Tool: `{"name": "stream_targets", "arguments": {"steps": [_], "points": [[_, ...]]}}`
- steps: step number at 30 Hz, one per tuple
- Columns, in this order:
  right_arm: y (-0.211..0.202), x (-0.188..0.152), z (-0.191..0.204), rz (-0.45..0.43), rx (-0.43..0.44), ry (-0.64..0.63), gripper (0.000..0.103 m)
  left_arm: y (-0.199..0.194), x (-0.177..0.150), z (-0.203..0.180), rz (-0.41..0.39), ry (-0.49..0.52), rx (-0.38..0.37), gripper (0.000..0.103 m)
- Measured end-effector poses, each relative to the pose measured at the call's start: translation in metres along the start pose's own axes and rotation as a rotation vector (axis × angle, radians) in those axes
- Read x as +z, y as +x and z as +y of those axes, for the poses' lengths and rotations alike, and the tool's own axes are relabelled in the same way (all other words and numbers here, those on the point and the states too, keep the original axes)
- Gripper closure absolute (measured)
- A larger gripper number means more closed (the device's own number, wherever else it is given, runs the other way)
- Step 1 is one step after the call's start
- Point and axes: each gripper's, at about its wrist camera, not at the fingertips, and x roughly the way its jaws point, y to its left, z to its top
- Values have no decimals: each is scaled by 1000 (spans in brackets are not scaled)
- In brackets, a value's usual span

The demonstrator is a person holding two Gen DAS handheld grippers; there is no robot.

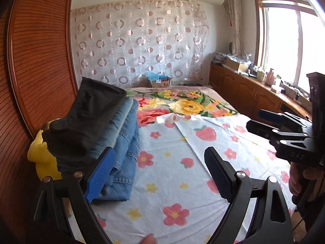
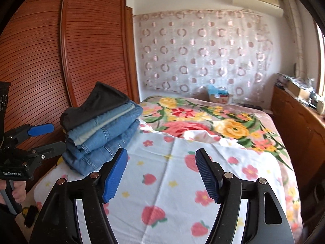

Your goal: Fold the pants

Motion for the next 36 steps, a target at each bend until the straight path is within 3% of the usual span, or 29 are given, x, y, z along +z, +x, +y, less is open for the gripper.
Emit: {"name": "stream_targets", "arguments": {"steps": [12,22,36], "points": [[-50,-30,25,-4,-143,53,31,-16,-19,-36,-5,4,-40,13],[-88,-31,34,-46,-193,150,31,-38,-31,-57,-18,26,-6,13],[-120,-47,71,-116,-218,127,31,-77,-20,-62,-108,17,-11,13]]}}
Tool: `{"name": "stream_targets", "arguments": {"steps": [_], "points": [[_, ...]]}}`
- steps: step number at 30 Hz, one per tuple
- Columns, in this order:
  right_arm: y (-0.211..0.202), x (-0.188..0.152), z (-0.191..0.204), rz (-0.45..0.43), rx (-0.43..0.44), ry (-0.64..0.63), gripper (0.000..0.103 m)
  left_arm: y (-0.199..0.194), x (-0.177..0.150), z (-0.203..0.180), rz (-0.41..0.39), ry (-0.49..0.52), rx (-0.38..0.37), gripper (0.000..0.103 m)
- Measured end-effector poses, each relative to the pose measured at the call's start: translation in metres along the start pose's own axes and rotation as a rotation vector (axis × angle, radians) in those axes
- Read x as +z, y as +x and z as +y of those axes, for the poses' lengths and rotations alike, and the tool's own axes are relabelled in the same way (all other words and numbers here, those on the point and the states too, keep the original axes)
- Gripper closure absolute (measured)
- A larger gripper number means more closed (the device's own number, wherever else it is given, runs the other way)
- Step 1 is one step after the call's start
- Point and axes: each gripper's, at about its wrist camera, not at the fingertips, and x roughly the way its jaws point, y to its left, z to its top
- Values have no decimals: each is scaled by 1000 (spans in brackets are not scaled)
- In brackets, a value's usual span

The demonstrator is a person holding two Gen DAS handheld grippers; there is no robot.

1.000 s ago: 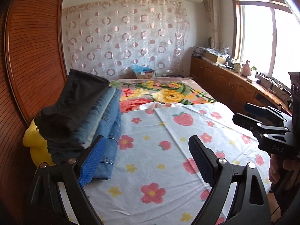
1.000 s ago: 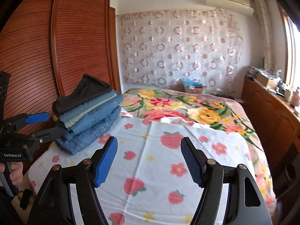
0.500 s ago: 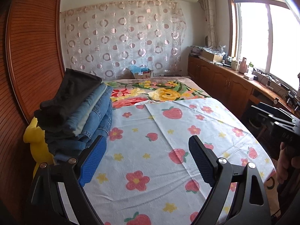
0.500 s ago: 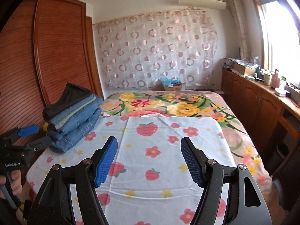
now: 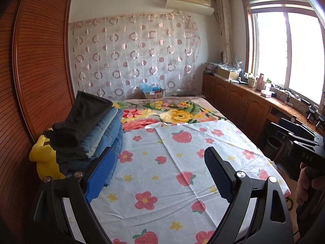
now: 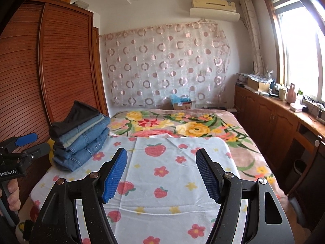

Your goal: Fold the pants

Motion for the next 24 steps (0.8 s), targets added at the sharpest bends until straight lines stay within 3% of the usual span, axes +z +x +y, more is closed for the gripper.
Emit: {"name": "stream_targets", "arguments": {"steps": [24], "points": [[2,-10,-14,-8,-6,-7,31,-9,-1,2,-9,-5,6,13]]}}
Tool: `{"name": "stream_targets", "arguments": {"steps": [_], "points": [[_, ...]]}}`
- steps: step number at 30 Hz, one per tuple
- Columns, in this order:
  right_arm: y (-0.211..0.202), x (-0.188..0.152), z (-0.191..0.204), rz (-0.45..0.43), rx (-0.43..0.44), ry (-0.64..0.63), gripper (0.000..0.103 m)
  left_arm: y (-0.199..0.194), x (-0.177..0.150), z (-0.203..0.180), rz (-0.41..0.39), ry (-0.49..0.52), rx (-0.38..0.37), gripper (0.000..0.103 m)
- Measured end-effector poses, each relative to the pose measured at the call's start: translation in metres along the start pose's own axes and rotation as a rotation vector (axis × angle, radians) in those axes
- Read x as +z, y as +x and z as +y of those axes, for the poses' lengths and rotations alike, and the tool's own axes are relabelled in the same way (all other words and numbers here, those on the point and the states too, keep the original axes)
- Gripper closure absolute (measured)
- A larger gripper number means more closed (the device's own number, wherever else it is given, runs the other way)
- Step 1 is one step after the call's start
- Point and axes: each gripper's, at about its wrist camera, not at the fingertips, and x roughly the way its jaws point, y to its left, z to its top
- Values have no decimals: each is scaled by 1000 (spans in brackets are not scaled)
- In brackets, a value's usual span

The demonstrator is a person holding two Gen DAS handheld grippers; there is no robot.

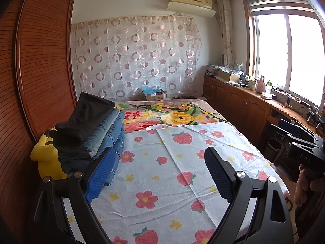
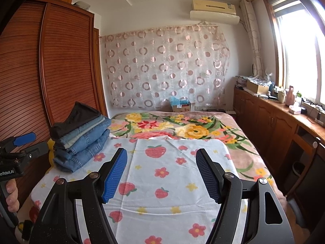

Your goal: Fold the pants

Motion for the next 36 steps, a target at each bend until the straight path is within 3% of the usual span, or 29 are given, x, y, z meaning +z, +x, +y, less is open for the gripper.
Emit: {"name": "stream_targets", "arguments": {"steps": [36], "points": [[1,0,-1,1,-6,2,31,0,0,1,0,-1,0,13]]}}
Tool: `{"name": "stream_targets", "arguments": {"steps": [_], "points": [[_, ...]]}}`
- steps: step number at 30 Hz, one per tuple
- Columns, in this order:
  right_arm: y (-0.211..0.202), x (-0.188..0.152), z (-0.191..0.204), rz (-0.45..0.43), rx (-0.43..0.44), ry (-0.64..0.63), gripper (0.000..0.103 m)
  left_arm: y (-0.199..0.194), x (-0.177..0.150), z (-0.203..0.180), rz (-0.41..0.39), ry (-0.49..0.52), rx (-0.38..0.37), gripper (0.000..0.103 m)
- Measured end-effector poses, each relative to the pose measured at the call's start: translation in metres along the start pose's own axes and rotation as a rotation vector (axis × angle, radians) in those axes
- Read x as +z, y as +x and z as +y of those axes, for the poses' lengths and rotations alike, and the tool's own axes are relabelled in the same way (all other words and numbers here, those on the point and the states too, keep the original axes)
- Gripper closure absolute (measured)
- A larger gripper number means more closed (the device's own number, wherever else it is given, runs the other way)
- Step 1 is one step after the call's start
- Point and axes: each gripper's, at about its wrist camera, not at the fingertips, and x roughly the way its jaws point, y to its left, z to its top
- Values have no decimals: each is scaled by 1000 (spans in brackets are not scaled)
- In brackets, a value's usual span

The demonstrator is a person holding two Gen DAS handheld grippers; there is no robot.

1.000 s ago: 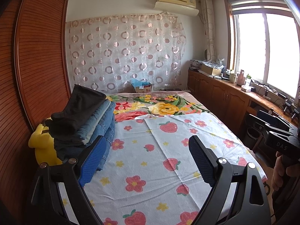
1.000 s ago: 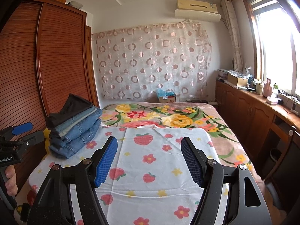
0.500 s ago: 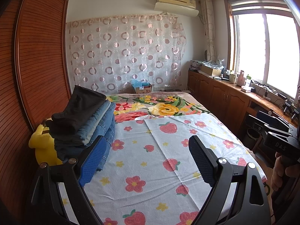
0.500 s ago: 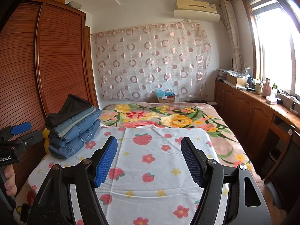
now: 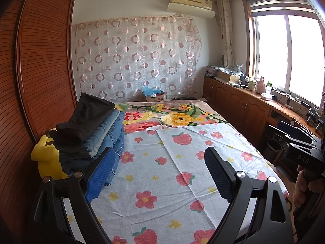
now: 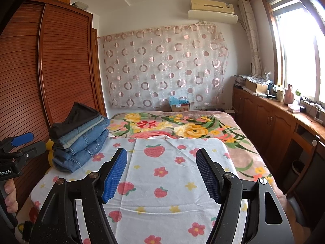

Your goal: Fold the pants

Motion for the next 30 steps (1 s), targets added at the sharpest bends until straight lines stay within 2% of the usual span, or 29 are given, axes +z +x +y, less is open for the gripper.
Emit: {"name": "stream_targets", "arguments": {"steps": [30], "points": [[2,-1,3,-4,-4,0,31,0,-1,0,-1,1,0,13]]}}
